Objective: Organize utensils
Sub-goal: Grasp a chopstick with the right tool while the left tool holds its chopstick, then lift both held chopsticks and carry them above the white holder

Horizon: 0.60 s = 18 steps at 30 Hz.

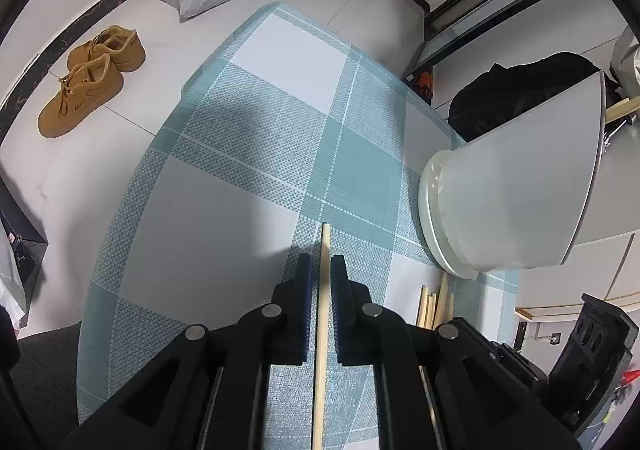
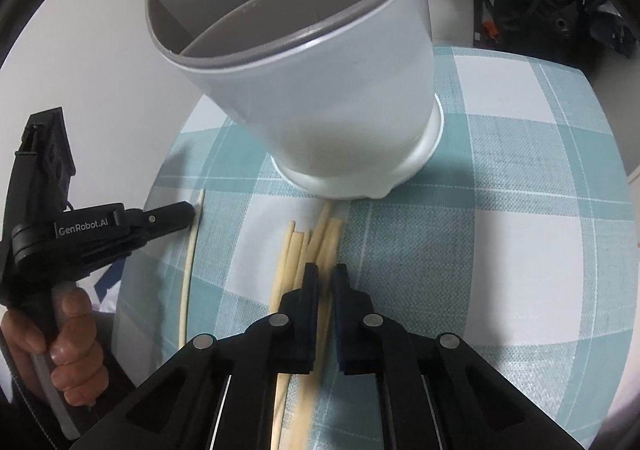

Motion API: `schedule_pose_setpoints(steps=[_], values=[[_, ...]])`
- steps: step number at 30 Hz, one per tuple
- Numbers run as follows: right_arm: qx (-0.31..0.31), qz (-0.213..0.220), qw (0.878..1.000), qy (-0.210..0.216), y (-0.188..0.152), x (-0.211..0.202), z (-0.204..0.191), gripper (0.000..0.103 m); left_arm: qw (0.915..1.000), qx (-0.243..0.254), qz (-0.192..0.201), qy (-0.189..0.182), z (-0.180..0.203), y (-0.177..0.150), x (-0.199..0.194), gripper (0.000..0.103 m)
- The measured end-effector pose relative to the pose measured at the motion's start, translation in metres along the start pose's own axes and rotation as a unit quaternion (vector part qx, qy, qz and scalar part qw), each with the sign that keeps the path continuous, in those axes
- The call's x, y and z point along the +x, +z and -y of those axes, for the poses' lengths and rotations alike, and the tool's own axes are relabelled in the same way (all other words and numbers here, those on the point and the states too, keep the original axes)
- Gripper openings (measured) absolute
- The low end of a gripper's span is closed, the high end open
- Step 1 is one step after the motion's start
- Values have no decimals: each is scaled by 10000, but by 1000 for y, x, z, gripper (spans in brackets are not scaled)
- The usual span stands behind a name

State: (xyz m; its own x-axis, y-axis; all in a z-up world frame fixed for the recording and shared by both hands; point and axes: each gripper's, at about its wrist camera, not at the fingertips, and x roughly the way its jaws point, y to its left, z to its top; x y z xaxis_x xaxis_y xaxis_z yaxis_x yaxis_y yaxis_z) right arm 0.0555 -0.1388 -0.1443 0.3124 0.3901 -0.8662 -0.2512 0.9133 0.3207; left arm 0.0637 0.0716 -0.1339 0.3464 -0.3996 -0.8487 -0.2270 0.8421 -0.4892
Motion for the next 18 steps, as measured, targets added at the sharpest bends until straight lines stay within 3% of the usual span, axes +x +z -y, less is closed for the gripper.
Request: schedule_pose_setpoints(steps=[9,15,18], values=[[203,373,9990,102,4,-23,19,5,9989,308,191,289,8,-4,-4,29],[795,727,9929,514,3,-44,47,4,9976,472,247,441,8,-6,-5,30],[998,1046,9870,704,-1,-63,56,4,9973,576,271,378,8,-8,-5,46]])
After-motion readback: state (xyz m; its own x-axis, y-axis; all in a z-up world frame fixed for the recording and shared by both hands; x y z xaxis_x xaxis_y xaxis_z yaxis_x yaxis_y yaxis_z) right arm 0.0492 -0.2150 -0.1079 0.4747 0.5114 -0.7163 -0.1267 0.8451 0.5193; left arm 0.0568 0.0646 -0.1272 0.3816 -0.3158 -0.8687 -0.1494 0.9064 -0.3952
